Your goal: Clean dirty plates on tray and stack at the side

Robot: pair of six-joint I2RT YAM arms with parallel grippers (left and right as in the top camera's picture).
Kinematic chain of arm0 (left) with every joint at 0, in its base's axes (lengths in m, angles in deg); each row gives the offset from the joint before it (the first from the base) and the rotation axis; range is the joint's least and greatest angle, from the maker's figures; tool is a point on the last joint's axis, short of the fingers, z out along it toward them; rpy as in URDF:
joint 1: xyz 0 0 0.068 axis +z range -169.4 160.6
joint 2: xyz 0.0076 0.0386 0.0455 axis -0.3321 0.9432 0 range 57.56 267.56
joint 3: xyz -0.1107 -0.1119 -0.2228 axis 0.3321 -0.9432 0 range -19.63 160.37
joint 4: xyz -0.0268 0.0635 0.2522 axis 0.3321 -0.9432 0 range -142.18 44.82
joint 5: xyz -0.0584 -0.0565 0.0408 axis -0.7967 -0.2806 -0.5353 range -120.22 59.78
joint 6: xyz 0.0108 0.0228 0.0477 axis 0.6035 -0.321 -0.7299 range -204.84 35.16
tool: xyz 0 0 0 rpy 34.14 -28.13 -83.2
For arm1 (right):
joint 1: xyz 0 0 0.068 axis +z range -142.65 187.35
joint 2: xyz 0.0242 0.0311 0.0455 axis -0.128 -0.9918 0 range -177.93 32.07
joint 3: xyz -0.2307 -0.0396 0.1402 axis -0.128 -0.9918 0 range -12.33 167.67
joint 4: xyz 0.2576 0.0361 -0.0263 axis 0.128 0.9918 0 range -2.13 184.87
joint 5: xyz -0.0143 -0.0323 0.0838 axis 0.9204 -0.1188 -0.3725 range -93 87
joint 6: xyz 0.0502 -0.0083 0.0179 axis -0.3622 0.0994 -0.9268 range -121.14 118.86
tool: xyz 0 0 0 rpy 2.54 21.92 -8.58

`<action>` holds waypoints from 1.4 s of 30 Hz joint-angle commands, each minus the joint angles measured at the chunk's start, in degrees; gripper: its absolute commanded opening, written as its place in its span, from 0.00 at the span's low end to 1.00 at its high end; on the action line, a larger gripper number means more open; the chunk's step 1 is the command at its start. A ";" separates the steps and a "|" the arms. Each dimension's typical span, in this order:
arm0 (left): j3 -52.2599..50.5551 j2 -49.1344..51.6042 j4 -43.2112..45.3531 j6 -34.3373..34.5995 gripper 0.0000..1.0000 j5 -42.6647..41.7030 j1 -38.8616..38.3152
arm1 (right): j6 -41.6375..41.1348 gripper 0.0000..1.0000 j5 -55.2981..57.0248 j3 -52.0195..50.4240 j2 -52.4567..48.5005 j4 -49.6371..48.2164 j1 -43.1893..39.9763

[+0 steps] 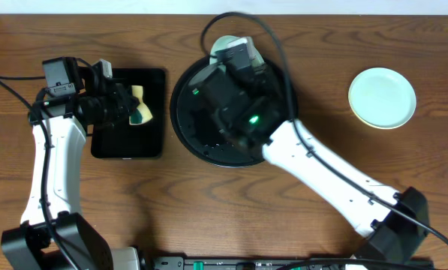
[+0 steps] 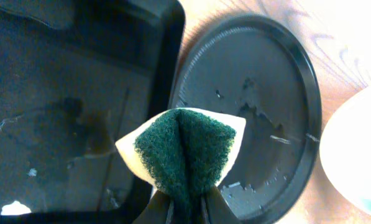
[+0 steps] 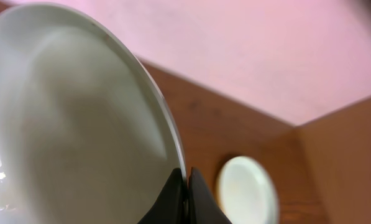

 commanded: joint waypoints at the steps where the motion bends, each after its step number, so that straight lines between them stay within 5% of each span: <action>1: -0.76 2.08 -0.55 -3.02 0.08 -3.98 0.28 | -0.42 0.01 14.38 -0.81 -2.21 -1.18 1.38; 6: -0.76 3.61 -0.33 -3.15 0.08 -3.93 0.28 | -0.59 0.01 8.61 -0.81 -2.47 -1.88 0.44; 12: -0.76 3.78 -0.15 -3.15 0.08 3.87 0.26 | -0.94 0.01 -11.56 -0.81 -2.05 -1.36 -5.70; 17: -1.42 3.80 -0.13 -3.13 0.08 12.55 0.26 | -5.16 0.01 -33.24 -0.76 0.48 1.38 -17.40; 24: -1.53 4.39 -0.13 -3.13 0.08 13.51 0.26 | -7.08 0.01 -54.34 -0.79 1.49 8.31 -40.48; 33: -1.53 6.51 -0.15 -3.13 0.08 13.49 0.26 | -5.97 0.01 -57.09 -0.83 -2.05 10.86 -63.71; 42: -1.53 6.69 -0.09 -3.10 0.08 13.51 0.26 | -5.95 0.01 -57.27 -0.83 -7.17 8.76 -73.18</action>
